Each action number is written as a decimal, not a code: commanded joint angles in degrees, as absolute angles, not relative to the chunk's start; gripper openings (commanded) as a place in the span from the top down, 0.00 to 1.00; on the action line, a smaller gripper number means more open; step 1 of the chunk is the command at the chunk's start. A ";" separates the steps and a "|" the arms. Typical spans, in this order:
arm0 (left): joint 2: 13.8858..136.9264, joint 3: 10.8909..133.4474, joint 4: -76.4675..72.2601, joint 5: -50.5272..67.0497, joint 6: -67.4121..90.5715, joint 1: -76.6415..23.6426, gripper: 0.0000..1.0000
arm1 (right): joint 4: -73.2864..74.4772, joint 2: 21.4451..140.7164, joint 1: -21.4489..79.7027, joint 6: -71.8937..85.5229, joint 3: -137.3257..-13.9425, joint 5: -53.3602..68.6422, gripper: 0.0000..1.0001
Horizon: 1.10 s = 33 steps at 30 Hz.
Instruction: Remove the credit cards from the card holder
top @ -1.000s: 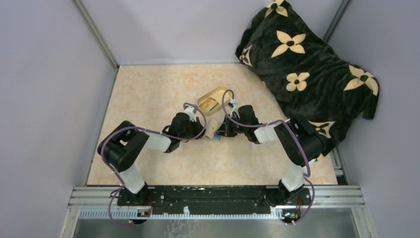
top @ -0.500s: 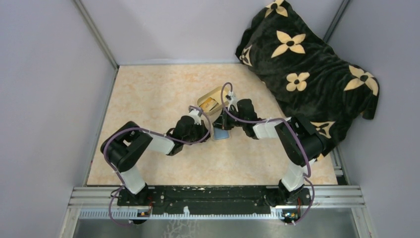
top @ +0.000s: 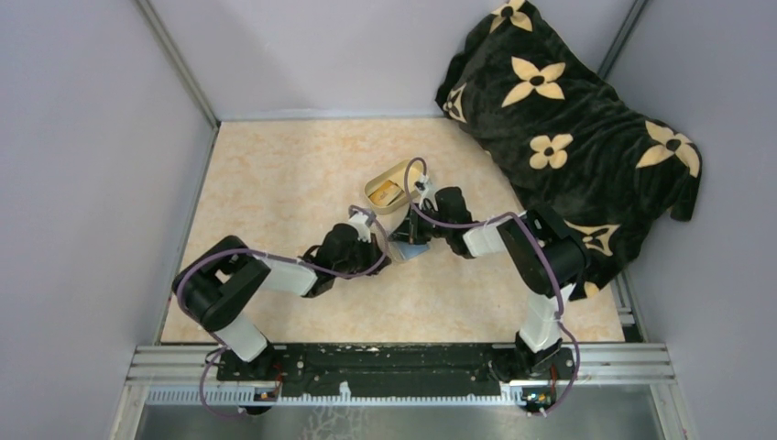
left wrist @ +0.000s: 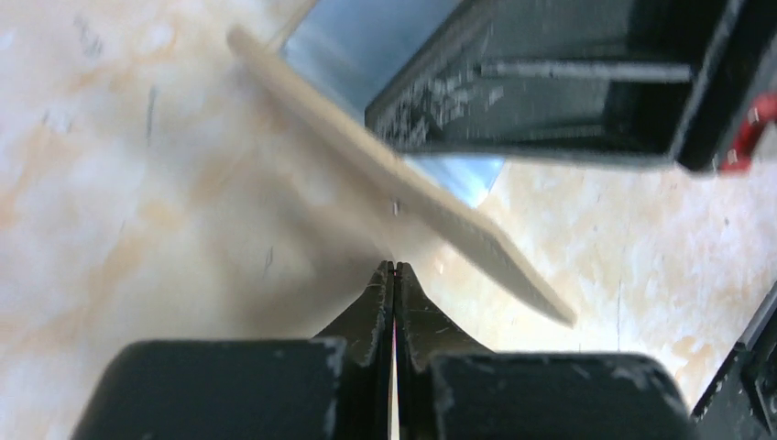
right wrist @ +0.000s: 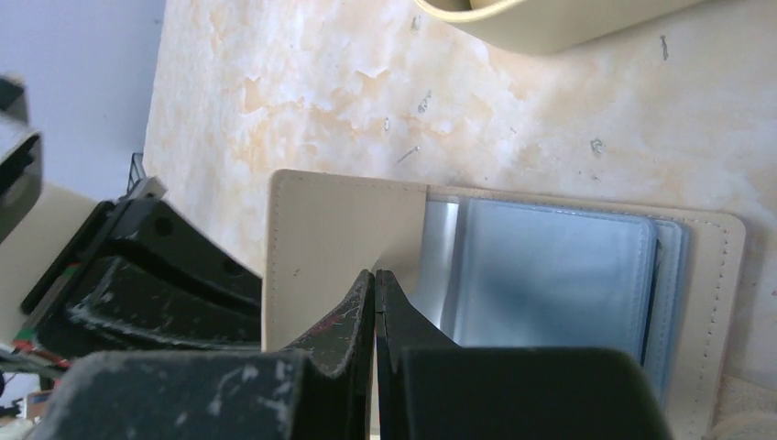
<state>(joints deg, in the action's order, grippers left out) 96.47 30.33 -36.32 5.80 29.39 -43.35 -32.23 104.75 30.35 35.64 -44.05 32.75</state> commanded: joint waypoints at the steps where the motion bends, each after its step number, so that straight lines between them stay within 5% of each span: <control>1: 89.52 24.62 -25.20 0.95 28.44 -46.01 1.00 | -37.18 106.12 30.73 35.66 -44.54 34.26 1.00; 12: 58.11 17.38 -11.40 -8.78 32.06 -53.04 1.00 | -36.64 109.77 31.82 34.11 -44.21 32.74 1.00; 17: 59.34 26.16 -8.95 -13.71 29.32 -53.00 0.95 | -40.77 111.51 32.48 36.15 -42.53 32.46 1.00; 18: 60.96 27.48 -9.35 -14.34 29.35 -53.00 0.90 | -41.74 111.45 32.55 36.61 -42.20 32.58 1.00; 21: 67.02 28.83 -15.20 -15.75 29.82 -52.94 0.47 | -41.77 109.68 32.50 36.74 -42.02 32.41 1.00; 22: 69.33 29.22 -16.94 -16.12 30.48 -52.89 0.41 | -41.11 108.61 32.45 36.33 -42.04 32.17 1.00; 33: 83.30 25.57 -27.24 -19.77 38.36 -52.29 0.55 | -30.98 98.72 31.95 32.92 -44.61 30.33 1.00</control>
